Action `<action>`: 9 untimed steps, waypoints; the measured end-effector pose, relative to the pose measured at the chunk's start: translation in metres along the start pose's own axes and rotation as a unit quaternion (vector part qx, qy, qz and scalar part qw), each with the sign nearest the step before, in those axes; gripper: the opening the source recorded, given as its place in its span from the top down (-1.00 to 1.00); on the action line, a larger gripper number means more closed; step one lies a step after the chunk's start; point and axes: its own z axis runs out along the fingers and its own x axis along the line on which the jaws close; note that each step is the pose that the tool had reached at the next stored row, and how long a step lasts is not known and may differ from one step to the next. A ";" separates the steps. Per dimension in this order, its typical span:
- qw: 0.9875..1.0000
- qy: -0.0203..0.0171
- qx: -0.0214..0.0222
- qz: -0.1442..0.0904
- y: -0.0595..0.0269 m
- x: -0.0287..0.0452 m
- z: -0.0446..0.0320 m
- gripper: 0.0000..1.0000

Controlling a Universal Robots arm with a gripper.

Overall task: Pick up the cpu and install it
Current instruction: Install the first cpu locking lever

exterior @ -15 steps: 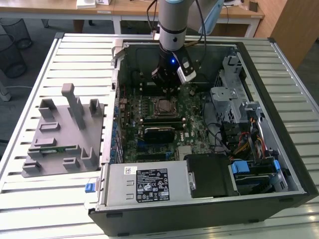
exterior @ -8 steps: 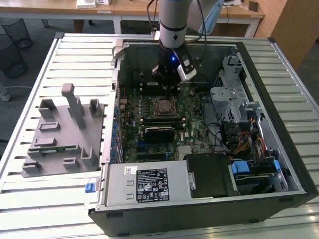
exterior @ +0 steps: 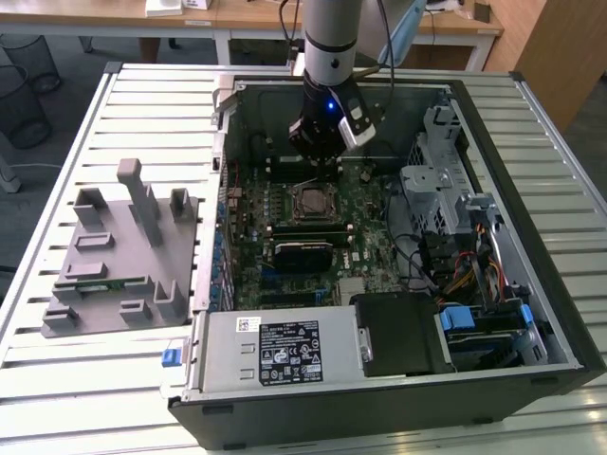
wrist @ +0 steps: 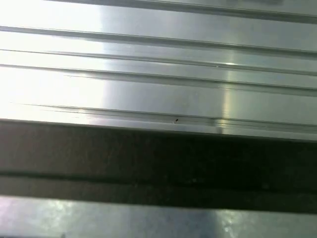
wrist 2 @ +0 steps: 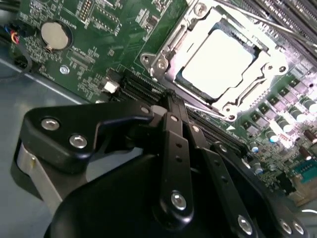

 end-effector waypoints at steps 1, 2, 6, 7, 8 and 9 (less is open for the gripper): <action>1.000 0.000 0.000 0.000 0.0000 0.0000 0.0001 0.79; 1.000 0.000 0.001 0.000 -0.0001 0.0000 0.0003 0.79; 1.000 0.000 0.001 -0.001 -0.0005 0.0006 0.0013 0.79; 1.000 0.000 0.001 -0.001 -0.0006 0.0009 0.0015 0.79; 1.000 0.000 0.001 -0.002 -0.0006 0.0010 0.0017 0.79; 1.000 0.000 0.001 -0.002 -0.0006 0.0010 0.0020 0.79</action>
